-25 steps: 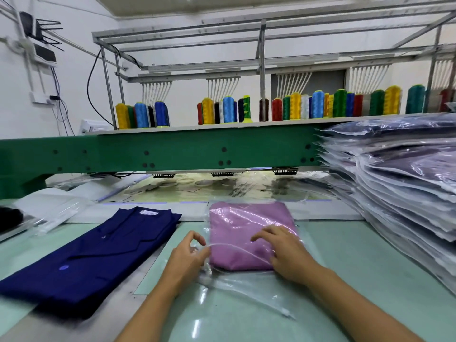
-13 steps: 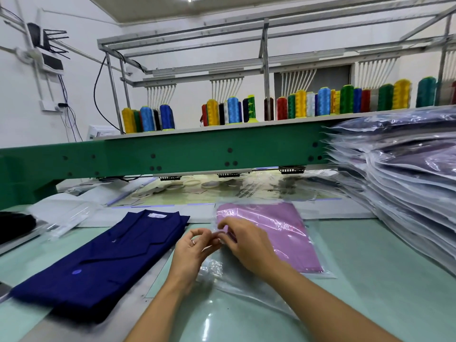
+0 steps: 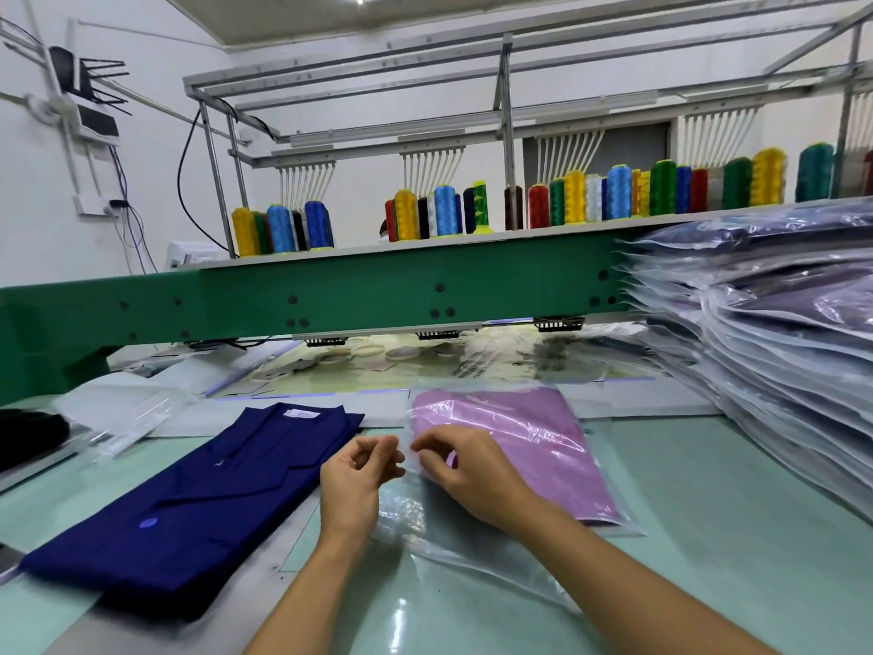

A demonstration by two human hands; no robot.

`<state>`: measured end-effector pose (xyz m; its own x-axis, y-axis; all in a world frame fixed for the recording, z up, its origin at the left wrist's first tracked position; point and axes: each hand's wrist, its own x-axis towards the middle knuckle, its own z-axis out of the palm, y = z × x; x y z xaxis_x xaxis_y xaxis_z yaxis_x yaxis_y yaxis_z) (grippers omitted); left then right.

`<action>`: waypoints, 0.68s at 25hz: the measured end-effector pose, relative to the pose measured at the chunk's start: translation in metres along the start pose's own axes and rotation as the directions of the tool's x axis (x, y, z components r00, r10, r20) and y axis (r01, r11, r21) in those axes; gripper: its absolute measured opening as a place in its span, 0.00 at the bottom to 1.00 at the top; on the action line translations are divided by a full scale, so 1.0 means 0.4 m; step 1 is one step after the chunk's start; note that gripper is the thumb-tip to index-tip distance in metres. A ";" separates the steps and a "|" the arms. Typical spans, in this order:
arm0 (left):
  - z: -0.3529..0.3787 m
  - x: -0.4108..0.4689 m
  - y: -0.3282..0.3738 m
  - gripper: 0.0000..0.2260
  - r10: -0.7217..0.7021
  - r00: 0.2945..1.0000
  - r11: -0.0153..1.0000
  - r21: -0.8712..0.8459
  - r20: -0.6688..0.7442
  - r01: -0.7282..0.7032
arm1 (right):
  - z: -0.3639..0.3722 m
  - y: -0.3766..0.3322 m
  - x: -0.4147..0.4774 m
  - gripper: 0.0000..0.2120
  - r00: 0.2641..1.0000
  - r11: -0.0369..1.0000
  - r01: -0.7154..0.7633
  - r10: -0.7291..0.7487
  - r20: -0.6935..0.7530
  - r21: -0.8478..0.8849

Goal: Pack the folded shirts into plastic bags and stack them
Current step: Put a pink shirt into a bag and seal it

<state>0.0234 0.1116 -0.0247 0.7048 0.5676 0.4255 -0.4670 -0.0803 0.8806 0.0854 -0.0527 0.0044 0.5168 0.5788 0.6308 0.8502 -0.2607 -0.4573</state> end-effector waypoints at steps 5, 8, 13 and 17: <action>0.007 0.002 -0.002 0.08 -0.029 0.999 0.995 -0.090 0.021 0.031 | 0.009 0.019 -0.002 0.09 0.998 0.991 -0.067 0.069 -0.009 0.116; 0.010 -0.001 -0.003 0.06 -0.032 0.999 0.995 -0.096 0.035 0.035 | 0.008 0.029 -0.005 0.10 0.988 0.970 -0.150 0.152 0.009 0.191; 0.011 -0.006 -0.003 0.05 -0.009 0.999 1.000 0.020 0.042 0.008 | 0.013 0.006 -0.006 0.13 0.995 0.995 -0.101 0.101 0.000 -0.015; 0.001 -0.009 -0.006 0.08 0.030 1.000 0.981 0.194 0.001 -0.029 | 0.031 -0.025 0.008 0.13 0.999 0.994 -0.023 0.020 -0.036 -0.104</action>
<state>0.0221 0.1094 -0.0282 0.6913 0.5641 0.4516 -0.3750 -0.2542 0.8915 0.0771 -0.0388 0.0032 0.5367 0.5453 0.6438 0.8437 -0.3533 -0.4041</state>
